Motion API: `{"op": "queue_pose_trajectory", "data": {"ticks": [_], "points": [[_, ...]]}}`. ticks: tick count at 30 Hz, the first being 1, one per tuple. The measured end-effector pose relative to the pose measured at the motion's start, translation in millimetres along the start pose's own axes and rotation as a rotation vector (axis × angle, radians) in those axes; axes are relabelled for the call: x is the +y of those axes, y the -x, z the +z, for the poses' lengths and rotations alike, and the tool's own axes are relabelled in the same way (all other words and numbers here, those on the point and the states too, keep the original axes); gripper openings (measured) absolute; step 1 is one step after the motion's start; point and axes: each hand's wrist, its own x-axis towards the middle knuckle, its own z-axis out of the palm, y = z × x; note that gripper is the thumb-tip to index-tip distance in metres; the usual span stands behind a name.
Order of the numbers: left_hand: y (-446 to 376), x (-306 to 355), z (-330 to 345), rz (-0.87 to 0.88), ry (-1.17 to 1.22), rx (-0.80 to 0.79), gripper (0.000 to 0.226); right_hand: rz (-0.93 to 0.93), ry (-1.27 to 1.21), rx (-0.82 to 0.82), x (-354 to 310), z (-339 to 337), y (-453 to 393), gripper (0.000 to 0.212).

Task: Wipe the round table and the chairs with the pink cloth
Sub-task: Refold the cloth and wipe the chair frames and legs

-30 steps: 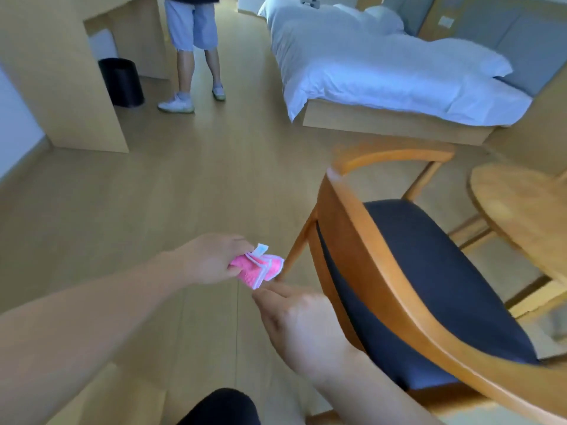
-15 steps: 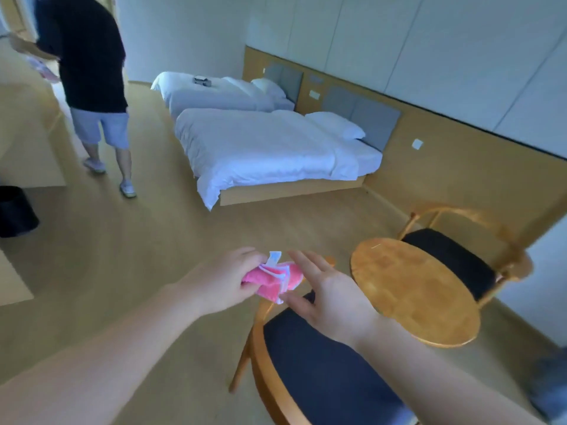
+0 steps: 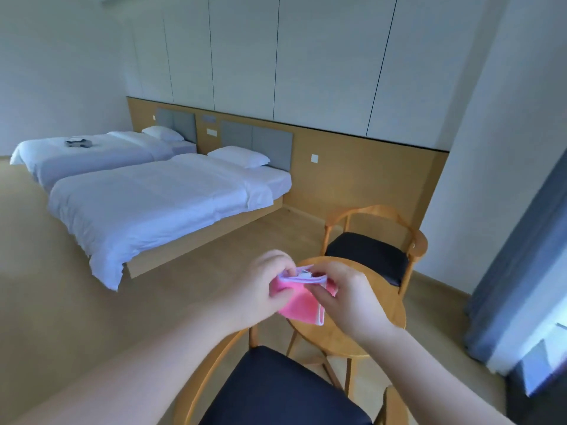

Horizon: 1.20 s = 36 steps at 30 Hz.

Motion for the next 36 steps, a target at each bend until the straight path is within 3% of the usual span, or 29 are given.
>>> {"op": "queue_pose_trajectory", "data": {"ticks": [2,6,12,17,21,26,34,36], "points": [[-19,-10,4,-0.017,0.052,-0.020,0.021,-0.001,0.011,0.039,8,-4,-8,0.011],[-56,-40,11,-0.066,0.151,-0.170,0.050,0.004,0.035,0.091,16,-6,-28,0.014],[-102,-94,12,0.210,0.291,-0.258,0.045,0.230,0.248,0.211,5,18,-46,0.019],[-115,-121,8,0.374,0.431,-0.374,0.039,0.546,0.507,0.168,-37,45,-40,0.014],[-106,-114,-1,0.494,0.548,-0.463,0.024,0.707,0.561,0.227,-82,50,-27,0.014],[-77,-97,-19,0.597,0.587,-0.635,0.023,0.845,0.565,0.399,-140,59,-9,0.024],[-5,-97,-63,0.676,0.629,-0.743,0.020,0.862,0.562,0.559,-230,107,25,0.030],[20,-104,-71,0.690,0.620,-0.751,0.021,0.884,0.529,0.600,-252,127,39,0.023]]}}
